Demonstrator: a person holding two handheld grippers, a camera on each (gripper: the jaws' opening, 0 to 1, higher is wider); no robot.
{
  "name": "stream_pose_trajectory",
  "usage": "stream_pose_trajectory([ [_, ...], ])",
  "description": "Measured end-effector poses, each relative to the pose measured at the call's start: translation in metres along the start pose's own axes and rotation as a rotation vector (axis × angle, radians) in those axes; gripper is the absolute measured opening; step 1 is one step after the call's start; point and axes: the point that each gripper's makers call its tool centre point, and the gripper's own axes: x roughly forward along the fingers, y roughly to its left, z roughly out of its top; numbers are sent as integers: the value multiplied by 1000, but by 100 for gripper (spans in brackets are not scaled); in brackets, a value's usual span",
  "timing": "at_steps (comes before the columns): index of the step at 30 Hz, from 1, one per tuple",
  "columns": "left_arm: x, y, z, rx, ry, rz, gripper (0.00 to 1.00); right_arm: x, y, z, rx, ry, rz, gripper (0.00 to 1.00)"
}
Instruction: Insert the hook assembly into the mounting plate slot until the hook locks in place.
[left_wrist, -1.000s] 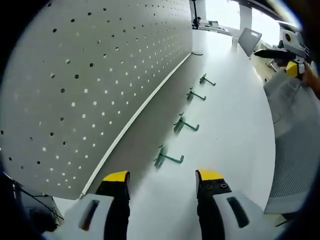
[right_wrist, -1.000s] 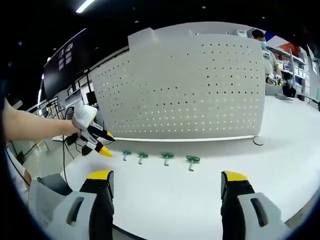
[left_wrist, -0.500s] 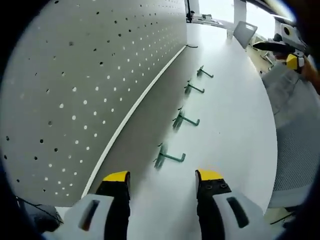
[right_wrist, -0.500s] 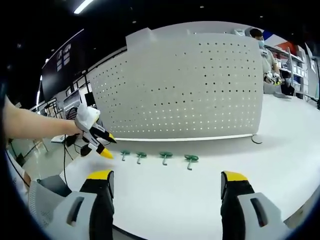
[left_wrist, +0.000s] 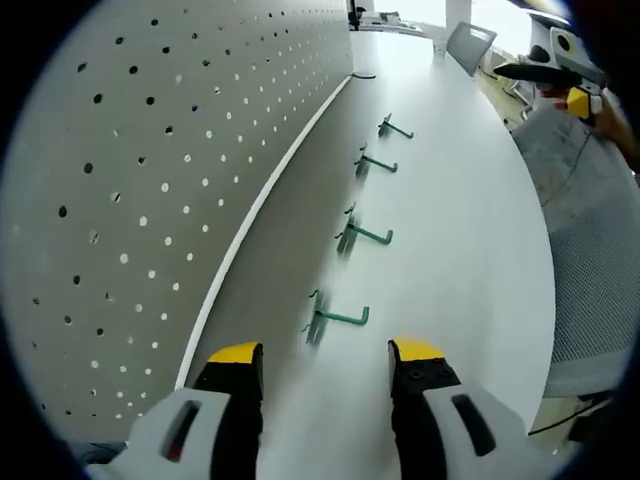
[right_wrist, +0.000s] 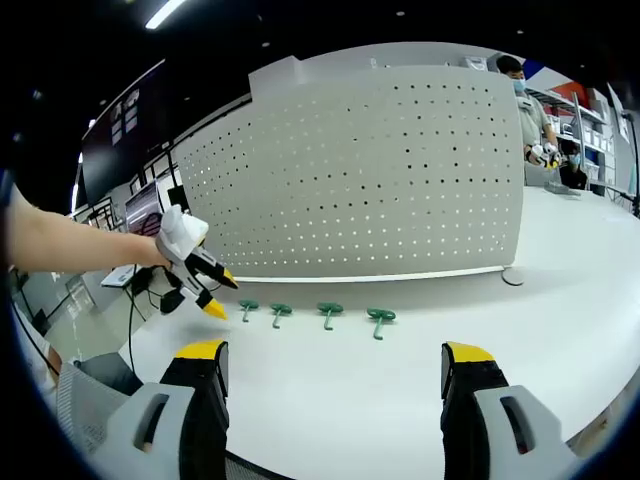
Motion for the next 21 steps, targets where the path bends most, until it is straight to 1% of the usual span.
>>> stream_pose_trajectory([
  [2, 2, 2, 1, 17, 14, 0, 51, 0, 0, -1, 3, 2, 0, 84],
  [5, 7, 4, -3, 62, 55, 2, 52, 0, -2, -1, 5, 1, -4, 84],
  [9, 11, 2, -6, 85, 78, -14, 52, -1, -4, -1, 7, 2, -10, 84],
  [14, 13, 2, -4, 87, 83, -28, 51, -1, -4, -1, 6, 1, -9, 84],
  [17, 15, 4, -6, 81, 102, -38, 52, -1, -4, -1, 0, 3, -7, 84],
  [21, 15, 2, -6, 82, 107, -58, 51, -1, -4, 0, -1, 3, -8, 84],
])
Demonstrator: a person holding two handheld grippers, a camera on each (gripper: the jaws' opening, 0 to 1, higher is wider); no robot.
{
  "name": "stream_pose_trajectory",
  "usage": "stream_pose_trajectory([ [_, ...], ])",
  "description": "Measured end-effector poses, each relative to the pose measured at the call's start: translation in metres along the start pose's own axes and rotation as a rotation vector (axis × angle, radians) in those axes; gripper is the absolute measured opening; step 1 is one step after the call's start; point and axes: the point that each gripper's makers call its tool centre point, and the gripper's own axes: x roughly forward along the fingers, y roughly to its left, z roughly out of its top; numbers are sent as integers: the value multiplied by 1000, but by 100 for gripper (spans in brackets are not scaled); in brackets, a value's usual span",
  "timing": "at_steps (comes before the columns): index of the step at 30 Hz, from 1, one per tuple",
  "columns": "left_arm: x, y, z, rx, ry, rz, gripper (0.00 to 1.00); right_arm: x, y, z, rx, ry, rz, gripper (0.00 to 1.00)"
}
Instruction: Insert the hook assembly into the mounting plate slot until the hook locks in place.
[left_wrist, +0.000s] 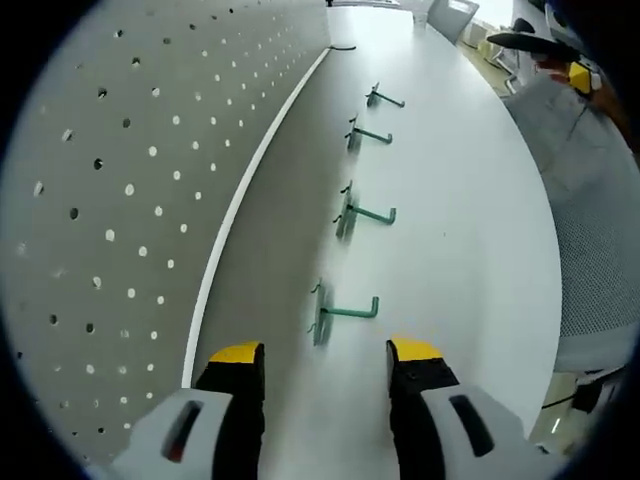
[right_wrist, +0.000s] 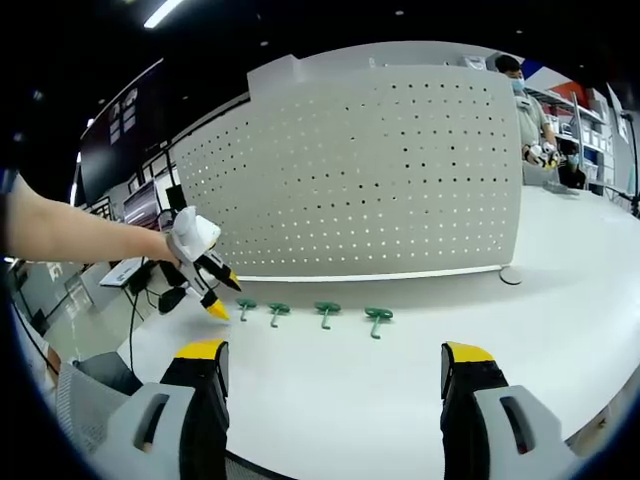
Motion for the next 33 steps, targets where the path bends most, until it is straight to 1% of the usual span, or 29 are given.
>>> stream_pose_trajectory([
  [3, 1, -1, 1, 7, 6, -13, 50, -1, -1, 0, 3, -1, -4, 84],
  [6, 3, -4, 5, 7, 4, -43, 49, -1, -2, 0, 4, -1, -6, 84],
  [8, 3, -5, 4, 8, 9, -50, 50, -2, -2, -1, 5, -1, -6, 84],
  [13, 5, -2, 1, 3, 23, -55, 49, -2, -3, 0, 5, -2, -8, 84],
  [16, 5, -6, 3, 10, 23, -83, 49, -2, -3, -1, 7, -2, -9, 84],
  [21, 7, -3, 7, 20, 29, -83, 47, 0, -2, -1, 8, -2, -6, 84],
  [24, 9, 2, 7, 26, 39, -70, 46, -1, -3, -1, 7, -2, -8, 84],
  [28, 10, 2, 5, 24, 55, -79, 43, -1, -4, -1, 6, -5, -13, 84],
  [33, 10, 1, 8, 26, 53, -81, 38, 0, -4, -2, 10, -5, -12, 84],
])
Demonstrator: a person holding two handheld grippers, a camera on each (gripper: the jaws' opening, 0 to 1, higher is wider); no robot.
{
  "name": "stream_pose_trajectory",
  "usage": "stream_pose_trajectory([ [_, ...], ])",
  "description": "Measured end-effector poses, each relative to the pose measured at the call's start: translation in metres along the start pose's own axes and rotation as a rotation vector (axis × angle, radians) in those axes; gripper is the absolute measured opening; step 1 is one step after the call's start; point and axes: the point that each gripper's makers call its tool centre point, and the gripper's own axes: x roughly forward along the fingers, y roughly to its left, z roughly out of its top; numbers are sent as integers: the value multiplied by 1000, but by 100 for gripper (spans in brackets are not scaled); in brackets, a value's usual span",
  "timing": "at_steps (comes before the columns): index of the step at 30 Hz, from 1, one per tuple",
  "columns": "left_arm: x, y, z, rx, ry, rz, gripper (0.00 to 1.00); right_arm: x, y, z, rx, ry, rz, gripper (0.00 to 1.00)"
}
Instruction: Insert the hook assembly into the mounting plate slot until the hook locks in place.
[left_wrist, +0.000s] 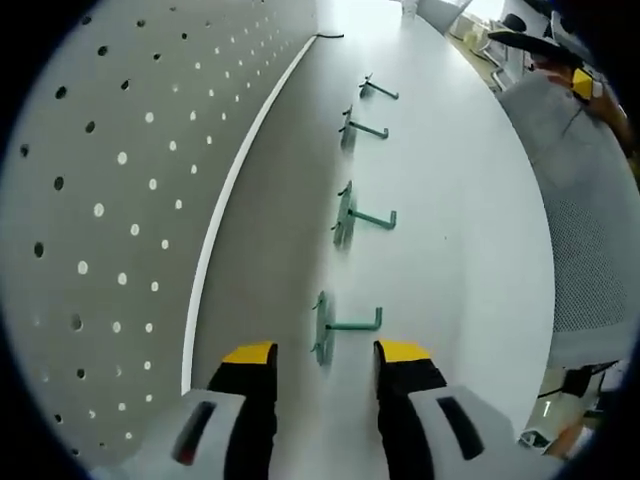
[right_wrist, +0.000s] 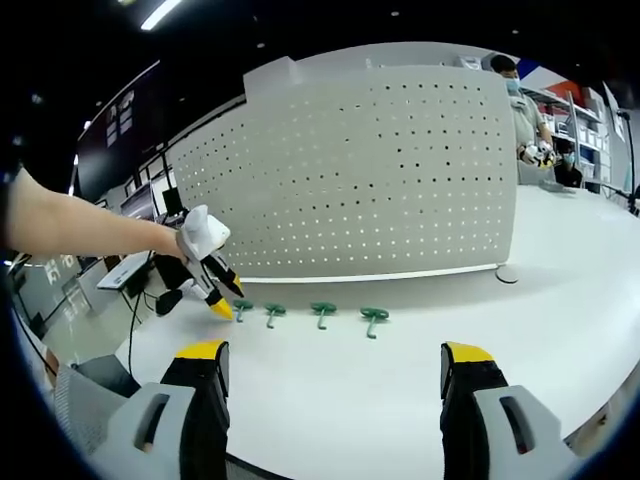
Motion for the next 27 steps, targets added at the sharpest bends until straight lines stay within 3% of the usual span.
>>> stream_pose_trajectory([
  [7, 1, 2, -1, 7, 10, 8, 38, 1, 0, 0, 0, 1, 3, 84],
  [27, 4, 0, 0, 19, 32, 16, 25, -1, 1, 2, -4, -12, 3, 81],
])
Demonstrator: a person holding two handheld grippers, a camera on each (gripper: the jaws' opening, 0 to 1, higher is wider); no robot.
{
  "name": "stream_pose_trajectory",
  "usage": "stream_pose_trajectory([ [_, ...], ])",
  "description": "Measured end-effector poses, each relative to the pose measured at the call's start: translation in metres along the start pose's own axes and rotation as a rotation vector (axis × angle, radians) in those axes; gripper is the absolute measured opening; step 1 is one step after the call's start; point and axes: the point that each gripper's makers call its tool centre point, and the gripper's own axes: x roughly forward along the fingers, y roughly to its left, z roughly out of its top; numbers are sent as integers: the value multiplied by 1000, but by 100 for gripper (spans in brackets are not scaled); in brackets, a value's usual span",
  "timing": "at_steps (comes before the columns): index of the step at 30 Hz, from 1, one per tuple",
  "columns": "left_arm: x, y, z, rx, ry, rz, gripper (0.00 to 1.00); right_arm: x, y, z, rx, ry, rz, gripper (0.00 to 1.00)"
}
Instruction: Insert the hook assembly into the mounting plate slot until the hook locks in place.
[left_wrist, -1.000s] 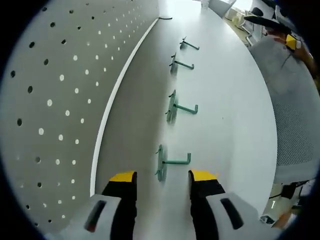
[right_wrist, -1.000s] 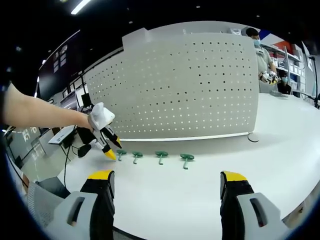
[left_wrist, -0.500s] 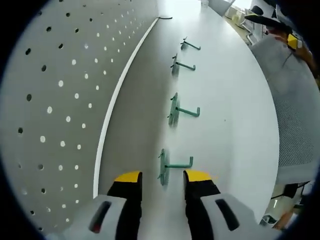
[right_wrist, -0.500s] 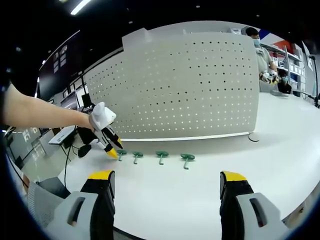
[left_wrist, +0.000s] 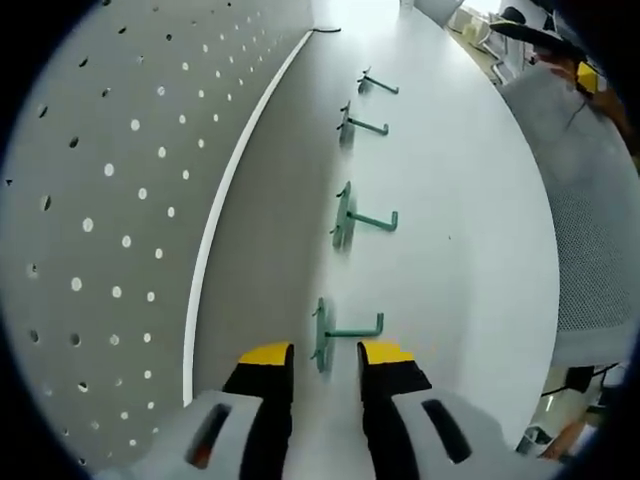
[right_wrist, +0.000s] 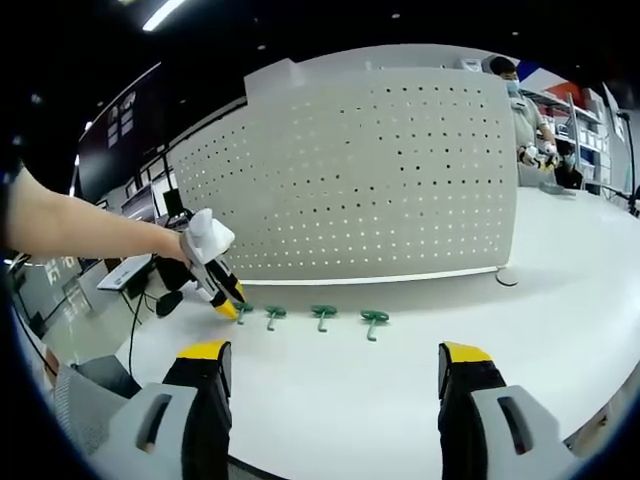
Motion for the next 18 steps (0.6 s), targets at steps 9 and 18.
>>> stream_pose_trajectory([
  [9, 1, 3, -1, 4, 15, 20, 20, 1, 0, 1, -1, -3, 4, 81],
  [18, 2, 4, -4, 3, 35, 22, 12, 0, 0, 1, -1, -3, 2, 81],
])
